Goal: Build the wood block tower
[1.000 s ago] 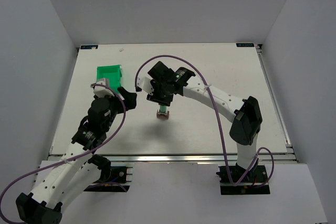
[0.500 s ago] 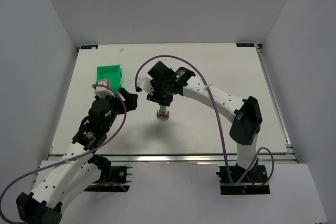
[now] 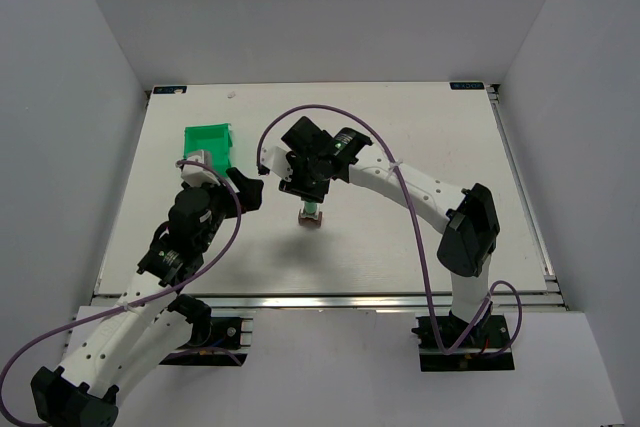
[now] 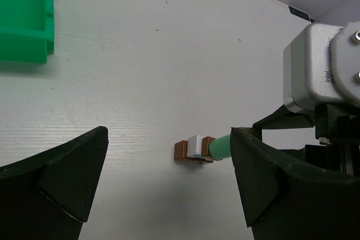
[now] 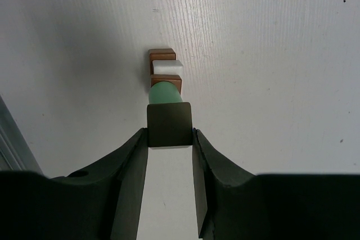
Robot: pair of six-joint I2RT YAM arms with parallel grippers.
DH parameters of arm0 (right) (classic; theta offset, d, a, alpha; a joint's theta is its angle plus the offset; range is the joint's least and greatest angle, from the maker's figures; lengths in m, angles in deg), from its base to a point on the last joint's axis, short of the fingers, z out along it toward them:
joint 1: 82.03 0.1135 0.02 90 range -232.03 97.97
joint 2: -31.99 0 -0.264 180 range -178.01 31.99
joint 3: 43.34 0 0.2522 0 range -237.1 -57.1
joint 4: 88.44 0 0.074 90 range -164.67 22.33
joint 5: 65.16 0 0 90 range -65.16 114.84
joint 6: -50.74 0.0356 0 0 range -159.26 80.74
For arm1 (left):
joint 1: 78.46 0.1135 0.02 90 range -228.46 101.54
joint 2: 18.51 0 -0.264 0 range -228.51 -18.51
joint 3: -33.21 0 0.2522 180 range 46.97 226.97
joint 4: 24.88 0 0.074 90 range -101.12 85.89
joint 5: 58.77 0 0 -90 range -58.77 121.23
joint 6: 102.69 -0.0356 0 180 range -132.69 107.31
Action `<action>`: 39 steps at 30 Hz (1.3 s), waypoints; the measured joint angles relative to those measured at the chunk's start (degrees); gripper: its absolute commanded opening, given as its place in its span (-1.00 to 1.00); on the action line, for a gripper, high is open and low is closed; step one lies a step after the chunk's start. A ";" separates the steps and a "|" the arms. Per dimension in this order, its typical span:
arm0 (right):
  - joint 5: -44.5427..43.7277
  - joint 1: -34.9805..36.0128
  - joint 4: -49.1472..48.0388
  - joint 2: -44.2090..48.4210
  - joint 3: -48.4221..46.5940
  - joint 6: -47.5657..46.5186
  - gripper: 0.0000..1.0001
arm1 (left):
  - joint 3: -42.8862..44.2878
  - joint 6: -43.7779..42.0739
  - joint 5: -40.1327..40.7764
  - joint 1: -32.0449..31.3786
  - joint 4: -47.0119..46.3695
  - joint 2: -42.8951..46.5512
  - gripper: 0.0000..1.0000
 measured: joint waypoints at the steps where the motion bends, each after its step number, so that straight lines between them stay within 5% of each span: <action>1: 0.00 0.02 0.00 0.00 0.00 0.02 -0.26 | 0.00 0.00 -0.13 0.00 0.00 0.00 0.96; 24: -0.46 0.02 -0.02 0.00 -0.02 0.04 0.12 | 0.00 -0.22 -0.92 0.00 -0.02 0.00 0.96; 27: -0.37 0.02 -0.13 0.00 -0.04 0.15 0.77 | 0.00 -0.22 -0.92 0.00 -0.02 0.02 0.96; 34: -0.22 0.00 -3.23 2.45 0.70 0.22 0.79 | 0.13 0.02 -0.94 0.26 0.24 0.13 0.96; 39: -3.26 -0.22 -12.24 13.68 9.99 3.76 0.79 | 1.86 2.03 0.22 0.33 2.34 -0.37 0.96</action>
